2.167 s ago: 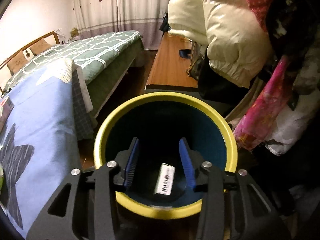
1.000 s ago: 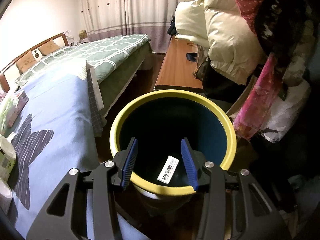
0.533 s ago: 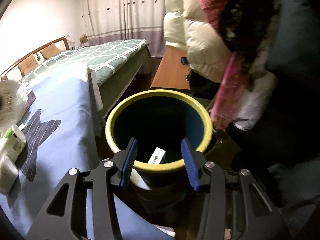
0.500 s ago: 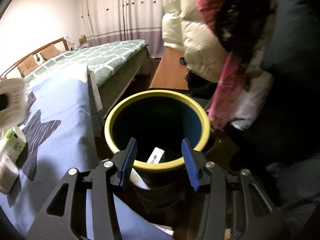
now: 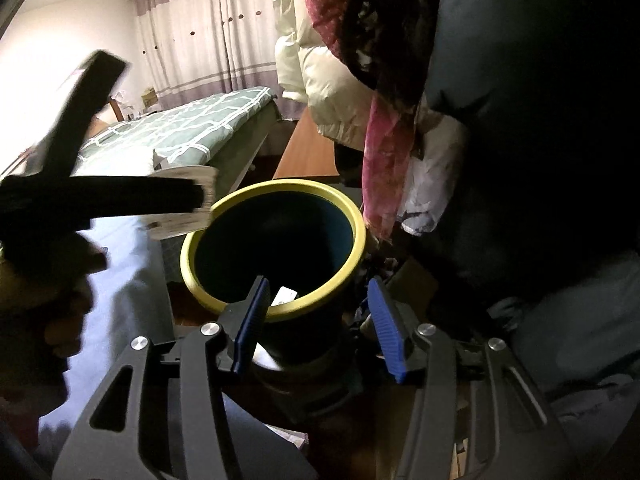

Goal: Collect trash
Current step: 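Grasp the white paper bowl with the left gripper and carry it to the bin, then open the left gripper over the bin while the right gripper returns to the table, then grasp the white cloth with the right gripper and drop it into the bin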

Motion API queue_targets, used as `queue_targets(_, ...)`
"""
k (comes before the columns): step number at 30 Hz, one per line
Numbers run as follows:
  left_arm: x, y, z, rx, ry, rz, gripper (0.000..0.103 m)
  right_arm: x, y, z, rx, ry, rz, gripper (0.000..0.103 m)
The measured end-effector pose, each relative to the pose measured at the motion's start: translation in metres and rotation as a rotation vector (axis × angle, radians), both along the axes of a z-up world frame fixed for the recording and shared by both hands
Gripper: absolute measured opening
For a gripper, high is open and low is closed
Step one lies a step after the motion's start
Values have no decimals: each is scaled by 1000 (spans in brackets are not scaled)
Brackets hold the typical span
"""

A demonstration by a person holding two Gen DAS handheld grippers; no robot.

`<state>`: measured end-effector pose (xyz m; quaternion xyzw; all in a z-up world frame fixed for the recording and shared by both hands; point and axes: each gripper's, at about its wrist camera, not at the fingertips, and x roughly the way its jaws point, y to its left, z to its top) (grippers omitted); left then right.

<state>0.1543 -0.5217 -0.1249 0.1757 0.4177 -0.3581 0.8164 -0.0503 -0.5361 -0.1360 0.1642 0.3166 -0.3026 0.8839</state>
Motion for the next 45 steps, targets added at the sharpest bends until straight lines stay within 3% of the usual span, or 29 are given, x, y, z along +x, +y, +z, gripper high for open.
queue_targets(3, 4, -14, -11, 20, -4, -2, 88, 1, 1, -2, 9, 2, 6, 50)
queue_targets(6, 11, -22, -17, 33, 3, 8, 95, 2, 2, -2, 11, 2, 8, 51)
queue_targets(11, 18, -11, -10, 12, 40, 21, 98, 3, 5, -1, 6, 4, 15, 53)
queue_targets(16, 9, 63, 35, -101, 36, 59, 98, 14, 17, 0, 10, 9, 59, 53)
queue_targets(20, -3, 144, 68, -156, -50, 137, 98, 31, 35, 2, 12, 13, 138, 53)
queue_targets(26, -13, 286, 91, -172, -175, 367, 98, 72, 82, 14, -20, 16, 315, 53)
queue_targets(33, -27, 438, 88, -111, -270, 711, 98, 126, 149, 38, -19, -15, 538, 53)
queue_targets(39, -34, 506, 78, -107, -258, 848, 98, 172, 215, 51, -4, -34, 692, 53)
queue_targets(45, -36, 513, 71, -107, -248, 850, 98, 219, 260, 35, 26, 20, 773, 53)
